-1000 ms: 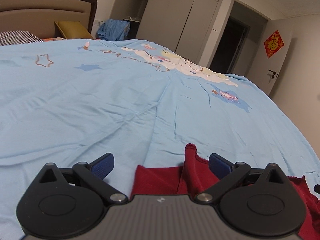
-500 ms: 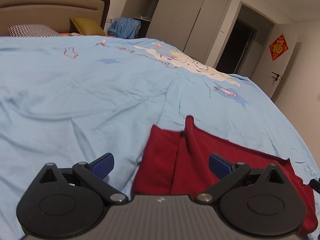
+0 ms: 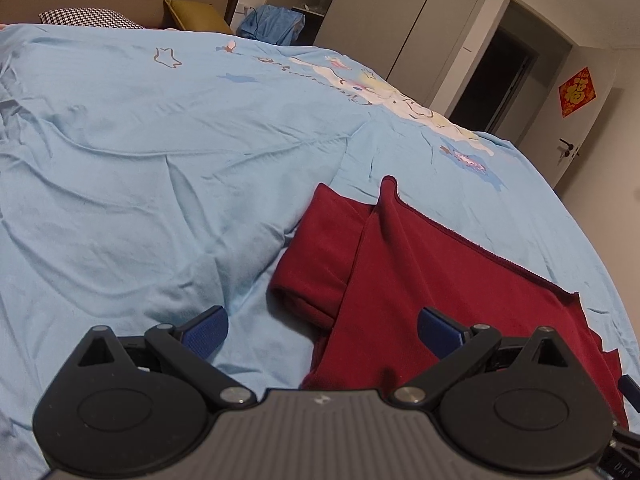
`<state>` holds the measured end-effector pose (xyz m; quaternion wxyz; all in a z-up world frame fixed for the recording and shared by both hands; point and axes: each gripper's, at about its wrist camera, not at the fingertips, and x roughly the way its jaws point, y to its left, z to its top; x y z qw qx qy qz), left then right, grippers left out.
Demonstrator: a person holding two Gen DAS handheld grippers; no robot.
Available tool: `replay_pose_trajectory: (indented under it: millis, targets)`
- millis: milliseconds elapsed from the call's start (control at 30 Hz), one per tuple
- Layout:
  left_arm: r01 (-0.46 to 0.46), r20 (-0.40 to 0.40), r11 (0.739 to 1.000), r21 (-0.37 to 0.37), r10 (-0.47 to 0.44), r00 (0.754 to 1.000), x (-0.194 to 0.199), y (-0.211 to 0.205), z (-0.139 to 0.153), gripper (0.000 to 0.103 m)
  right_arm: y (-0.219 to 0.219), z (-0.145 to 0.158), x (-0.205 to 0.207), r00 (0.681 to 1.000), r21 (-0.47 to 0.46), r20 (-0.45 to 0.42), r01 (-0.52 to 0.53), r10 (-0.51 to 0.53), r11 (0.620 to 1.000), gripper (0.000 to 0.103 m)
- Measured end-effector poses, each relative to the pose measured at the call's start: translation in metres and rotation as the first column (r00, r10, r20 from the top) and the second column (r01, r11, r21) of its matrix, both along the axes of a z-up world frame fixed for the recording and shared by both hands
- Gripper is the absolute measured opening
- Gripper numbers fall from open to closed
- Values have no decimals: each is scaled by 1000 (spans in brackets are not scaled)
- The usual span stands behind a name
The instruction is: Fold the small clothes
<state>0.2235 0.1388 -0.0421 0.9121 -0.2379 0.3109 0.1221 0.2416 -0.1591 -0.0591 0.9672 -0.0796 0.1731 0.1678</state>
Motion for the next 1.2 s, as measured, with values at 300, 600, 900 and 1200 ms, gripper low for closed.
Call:
replay_pose_trajectory:
  millis: [300, 600, 900, 1200]
  targets:
    - [13, -23, 1000, 7, -12, 1000, -2, -9, -5, 103, 22, -12, 1, 1000, 11, 13, -7, 7, 1000, 102]
    - [33, -37, 999, -22, -33, 999, -5, -14, -16, 103, 25, -41, 12, 999, 1, -36, 9, -9, 1000, 102]
    - [117, 38, 988, -101, -114, 993, -7, -23, -23, 103, 26, -53, 13, 999, -8, -36, 10, -10, 1000, 102]
    - [82, 110, 975, -205, -61, 992, 6, -17, -32, 89, 24, -54, 15, 999, -10, -32, 10, -11, 1000, 102]
